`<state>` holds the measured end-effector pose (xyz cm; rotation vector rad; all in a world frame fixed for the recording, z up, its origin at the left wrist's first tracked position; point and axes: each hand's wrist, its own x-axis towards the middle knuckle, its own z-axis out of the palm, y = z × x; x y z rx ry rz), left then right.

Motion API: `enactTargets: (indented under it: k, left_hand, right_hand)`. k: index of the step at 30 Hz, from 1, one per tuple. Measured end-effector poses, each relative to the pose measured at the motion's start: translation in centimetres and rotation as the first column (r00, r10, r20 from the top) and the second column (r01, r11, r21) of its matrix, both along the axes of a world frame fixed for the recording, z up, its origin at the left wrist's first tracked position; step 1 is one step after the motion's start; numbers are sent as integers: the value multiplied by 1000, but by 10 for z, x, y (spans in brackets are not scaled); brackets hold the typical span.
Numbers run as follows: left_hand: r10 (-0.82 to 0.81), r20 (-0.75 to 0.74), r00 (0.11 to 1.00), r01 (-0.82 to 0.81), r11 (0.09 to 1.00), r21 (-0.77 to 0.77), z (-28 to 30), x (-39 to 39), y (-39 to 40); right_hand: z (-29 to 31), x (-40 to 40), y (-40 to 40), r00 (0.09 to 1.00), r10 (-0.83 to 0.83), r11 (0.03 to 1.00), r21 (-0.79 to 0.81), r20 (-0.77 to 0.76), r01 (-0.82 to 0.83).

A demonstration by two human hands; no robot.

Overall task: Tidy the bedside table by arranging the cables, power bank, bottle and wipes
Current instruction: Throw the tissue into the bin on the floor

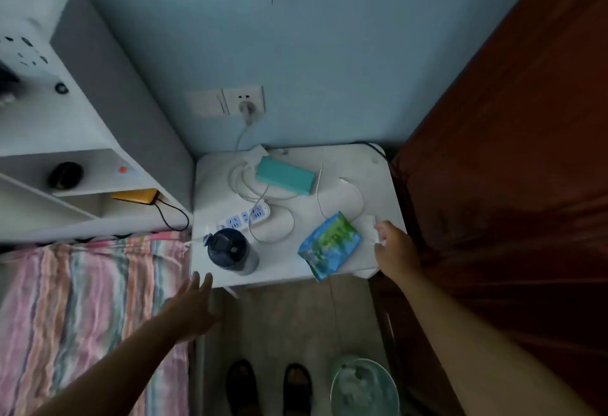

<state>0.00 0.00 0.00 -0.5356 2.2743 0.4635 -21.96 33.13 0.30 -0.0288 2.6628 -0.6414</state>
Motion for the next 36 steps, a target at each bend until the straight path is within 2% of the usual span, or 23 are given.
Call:
enactTargets:
  k: [2, 8, 11, 17, 23, 30, 33, 36]
  left_hand:
    - [-42, 7, 999, 42, 998, -53, -19, -3, 0]
    - [-141, -5, 990, 139, 982, -127, -68, 0, 1]
    - [-167, -27, 986, 162, 979, -124, -81, 1, 1]
    - [-25, -124, 992, 16, 997, -73, -93, 0, -1]
    - [23, -153, 988, -27, 999, -24, -101, 1, 1]
    - [88, -148, 985, -95, 995, -42, -102, 8, -1]
    - [133, -167, 977, -142, 989, -43, -96, 11, -5]
    - [140, -133, 981, -149, 987, -58, -88, 14, -3]
  right_hand:
    - [-20, -13, -3, 1000, 15, 999, 44, 18, -16]
    - [-72, -36, 4, 963, 161, 965, 170, 215, -199]
    - [-88, -46, 6, 963, 179, 952, 213, 200, -221]
    - [-104, -52, 7, 964, 232, 914, 311, 126, -261]
    - [-111, -42, 0, 995, 87, 970, 232, -42, -75]
    - [-104, -11, 14, 997, 62, 975, 219, -50, -50]
    - [-96, 22, 34, 996, -43, 997, 55, -84, 48]
    - [-96, 72, 59, 963, -268, 955, -131, 3, 266]
